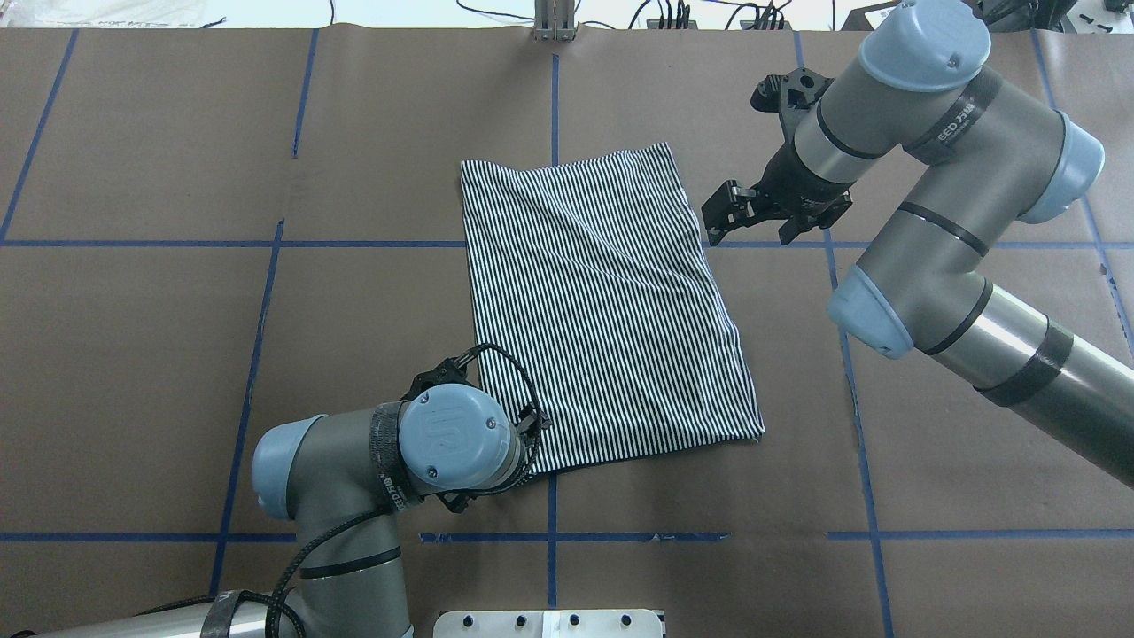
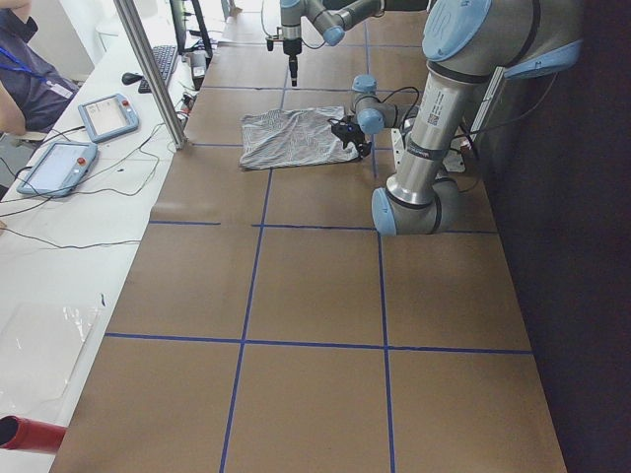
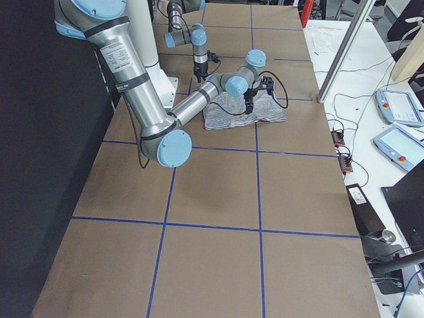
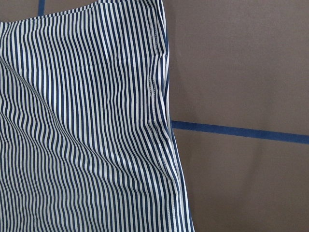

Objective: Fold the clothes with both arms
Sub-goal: 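Lower the right gripper toward the shirt's middle while the left gripper holds the near corner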

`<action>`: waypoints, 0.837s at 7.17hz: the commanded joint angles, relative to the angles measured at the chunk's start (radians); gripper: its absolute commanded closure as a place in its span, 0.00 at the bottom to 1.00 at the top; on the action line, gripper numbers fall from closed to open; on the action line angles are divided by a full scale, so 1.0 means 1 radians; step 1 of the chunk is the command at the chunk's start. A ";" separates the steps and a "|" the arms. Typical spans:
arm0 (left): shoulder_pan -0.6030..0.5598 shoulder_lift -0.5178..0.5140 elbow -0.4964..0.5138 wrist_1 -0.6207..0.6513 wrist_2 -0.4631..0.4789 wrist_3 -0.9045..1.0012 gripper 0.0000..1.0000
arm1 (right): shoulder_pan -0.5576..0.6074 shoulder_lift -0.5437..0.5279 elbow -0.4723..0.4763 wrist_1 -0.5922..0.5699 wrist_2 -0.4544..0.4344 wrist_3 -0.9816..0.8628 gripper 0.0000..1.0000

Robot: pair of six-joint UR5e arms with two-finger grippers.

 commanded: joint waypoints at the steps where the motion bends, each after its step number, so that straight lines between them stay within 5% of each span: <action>1: 0.000 -0.002 0.000 0.000 0.000 -0.001 0.24 | -0.001 0.001 -0.002 0.000 0.000 0.000 0.00; 3: 0.002 -0.002 0.000 0.000 0.000 -0.001 0.44 | 0.000 -0.001 -0.002 0.000 0.000 0.001 0.00; 6: 0.002 -0.002 -0.003 0.001 0.001 -0.001 1.00 | 0.000 -0.001 -0.003 0.000 0.001 0.003 0.00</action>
